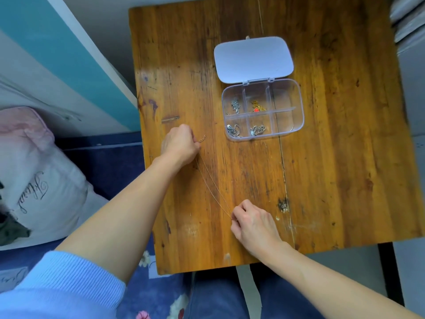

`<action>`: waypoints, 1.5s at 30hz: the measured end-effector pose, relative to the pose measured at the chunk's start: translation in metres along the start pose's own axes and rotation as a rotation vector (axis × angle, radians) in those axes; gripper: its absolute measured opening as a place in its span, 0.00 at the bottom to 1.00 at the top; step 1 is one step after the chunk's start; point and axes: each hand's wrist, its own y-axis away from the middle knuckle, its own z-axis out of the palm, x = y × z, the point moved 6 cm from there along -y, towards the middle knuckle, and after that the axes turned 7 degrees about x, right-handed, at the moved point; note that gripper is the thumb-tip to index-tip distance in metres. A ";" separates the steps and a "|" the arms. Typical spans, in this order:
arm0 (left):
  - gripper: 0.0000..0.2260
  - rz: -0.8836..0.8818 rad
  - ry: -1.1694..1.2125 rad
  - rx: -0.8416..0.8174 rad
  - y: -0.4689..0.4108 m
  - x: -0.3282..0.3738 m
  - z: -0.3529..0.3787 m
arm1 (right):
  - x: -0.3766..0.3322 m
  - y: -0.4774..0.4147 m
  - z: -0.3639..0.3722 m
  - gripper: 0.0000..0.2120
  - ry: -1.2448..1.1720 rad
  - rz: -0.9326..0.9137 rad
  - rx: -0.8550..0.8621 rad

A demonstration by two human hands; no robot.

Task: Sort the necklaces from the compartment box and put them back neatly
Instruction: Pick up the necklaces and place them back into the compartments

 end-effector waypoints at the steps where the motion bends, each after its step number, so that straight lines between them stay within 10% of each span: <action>1: 0.05 -0.003 0.019 0.011 0.002 0.001 0.000 | 0.002 0.000 0.000 0.05 -0.003 0.018 -0.002; 9: 0.02 -0.122 0.726 0.065 0.033 0.046 -0.013 | 0.045 0.003 -0.022 0.05 -0.191 0.197 0.019; 16: 0.02 0.032 0.874 -0.034 0.028 0.164 -0.006 | 0.163 0.022 -0.103 0.07 -0.482 0.502 0.334; 30: 0.10 0.447 0.216 0.124 0.010 0.384 0.123 | 0.333 0.073 -0.156 0.04 -0.517 0.819 0.394; 45: 0.07 0.627 0.034 0.076 0.017 0.412 0.178 | 0.349 0.082 -0.152 0.13 -0.096 0.644 0.249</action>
